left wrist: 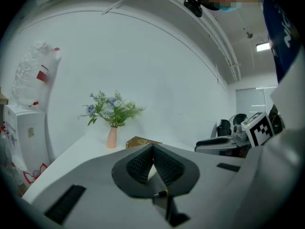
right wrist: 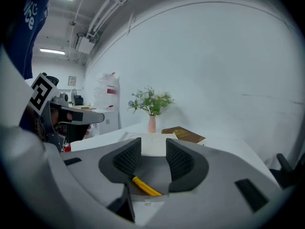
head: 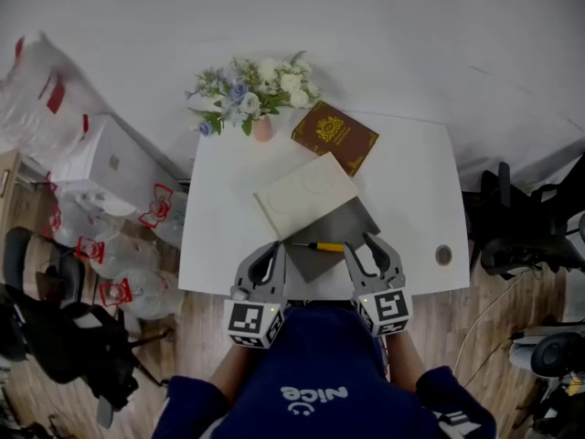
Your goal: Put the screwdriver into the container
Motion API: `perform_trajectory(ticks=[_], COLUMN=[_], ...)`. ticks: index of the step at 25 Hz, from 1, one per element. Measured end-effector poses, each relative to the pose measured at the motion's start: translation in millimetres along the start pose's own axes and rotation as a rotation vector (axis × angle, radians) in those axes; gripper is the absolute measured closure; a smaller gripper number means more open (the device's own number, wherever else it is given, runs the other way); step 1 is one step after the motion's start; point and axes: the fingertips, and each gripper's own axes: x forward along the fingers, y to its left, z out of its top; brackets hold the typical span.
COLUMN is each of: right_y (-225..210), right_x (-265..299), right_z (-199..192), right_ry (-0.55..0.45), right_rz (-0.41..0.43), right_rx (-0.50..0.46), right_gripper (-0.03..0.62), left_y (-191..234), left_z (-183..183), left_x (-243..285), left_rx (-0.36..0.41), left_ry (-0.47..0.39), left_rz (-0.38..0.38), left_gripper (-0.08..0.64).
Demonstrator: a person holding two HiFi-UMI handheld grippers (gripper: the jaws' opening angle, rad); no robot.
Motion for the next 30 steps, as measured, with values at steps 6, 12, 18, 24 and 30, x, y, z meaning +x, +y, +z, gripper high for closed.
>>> perform_trajectory(ticks=[6,12,18,24,30], right_y=[2.5,4.7,9.0,16.1,17.9], right_x=[-9.8,-10.6,-13.7,-17.2,-19.8], right_z=[-0.4,1.5,1.0,0.5,-2.1], right_ry=[-0.012,-0.014,-0.019,-0.005,0.001], right_rz=[-0.018,-0.072,-0.072,-0.055,-0.051], right_rx=[0.013,-0.023,-0.011,-0.033,-0.029], right_gripper=[0.424,0.532,0.557,0.571,0.571], left_y=[-3.1,-3.9,-4.3,-6.1,-9.4], left_z=[1.3,1.2,-2.7,-0.4,-0.4], left_x=[-3.3,-9.1,-15.4,-19.6,-21.6], left_rx=[0.007,0.004,0.006,0.001,0.006], left_ry=[-0.013,-0.016,-0.009,-0.017,-0.017], left_rz=[-0.02,-0.021,-0.02,-0.026,-0.033], left_gripper=[0.545,0.545,0.545,0.545,0.545])
